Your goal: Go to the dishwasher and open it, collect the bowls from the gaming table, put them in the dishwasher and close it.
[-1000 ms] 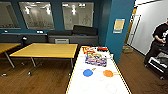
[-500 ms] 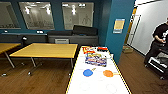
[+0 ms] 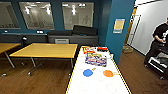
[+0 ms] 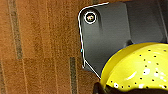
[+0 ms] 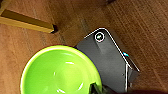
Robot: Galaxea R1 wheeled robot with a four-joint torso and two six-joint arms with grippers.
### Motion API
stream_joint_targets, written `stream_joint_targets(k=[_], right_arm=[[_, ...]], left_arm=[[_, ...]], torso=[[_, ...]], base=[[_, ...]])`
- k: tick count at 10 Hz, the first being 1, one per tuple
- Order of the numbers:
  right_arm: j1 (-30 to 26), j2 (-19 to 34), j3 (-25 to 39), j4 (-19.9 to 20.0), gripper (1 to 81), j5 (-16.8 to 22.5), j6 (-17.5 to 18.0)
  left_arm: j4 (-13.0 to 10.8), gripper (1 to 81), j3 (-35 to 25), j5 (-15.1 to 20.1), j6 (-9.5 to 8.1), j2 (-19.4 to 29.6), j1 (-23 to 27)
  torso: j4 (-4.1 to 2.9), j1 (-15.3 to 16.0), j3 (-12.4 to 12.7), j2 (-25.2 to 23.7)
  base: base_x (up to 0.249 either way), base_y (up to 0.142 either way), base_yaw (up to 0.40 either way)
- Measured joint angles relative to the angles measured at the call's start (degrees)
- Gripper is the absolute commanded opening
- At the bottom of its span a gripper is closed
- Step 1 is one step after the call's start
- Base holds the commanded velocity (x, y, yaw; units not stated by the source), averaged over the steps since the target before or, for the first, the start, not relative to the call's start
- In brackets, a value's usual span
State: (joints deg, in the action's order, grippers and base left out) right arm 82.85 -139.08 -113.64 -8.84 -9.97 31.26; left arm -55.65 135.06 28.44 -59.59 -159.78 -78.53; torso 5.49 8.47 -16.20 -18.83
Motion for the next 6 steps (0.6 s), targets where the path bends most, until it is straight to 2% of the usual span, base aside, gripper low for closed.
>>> stream_joint_targets(k=[1,4,6], right_arm=[[0.0,0.0,0.0,0.0,1.0,0.0,0.0],[-0.6,-0.1,0.0,0.0,1.0,0.7,0.0],[-0.6,-0.7,-0.1,0.0,1.0,1.0,0.0]], left_arm=[[3.0,1.0,3.9,-0.4,3.04,-1.8,0.0],[13.6,1.0,14.6,-1.5,13.68,-6.3,0.0],[21.5,1.0,19.9,-2.5,22.19,-9.2,0.0]], torso=[[0.0,0.0,0.0,0.0],[0.0,0.0,0.0,0.0],[0.0,0.0,0.0,0.0]], base=[[0.0,0.0,0.0],[0.0,0.0,0.0],[0.0,0.0,0.0]])
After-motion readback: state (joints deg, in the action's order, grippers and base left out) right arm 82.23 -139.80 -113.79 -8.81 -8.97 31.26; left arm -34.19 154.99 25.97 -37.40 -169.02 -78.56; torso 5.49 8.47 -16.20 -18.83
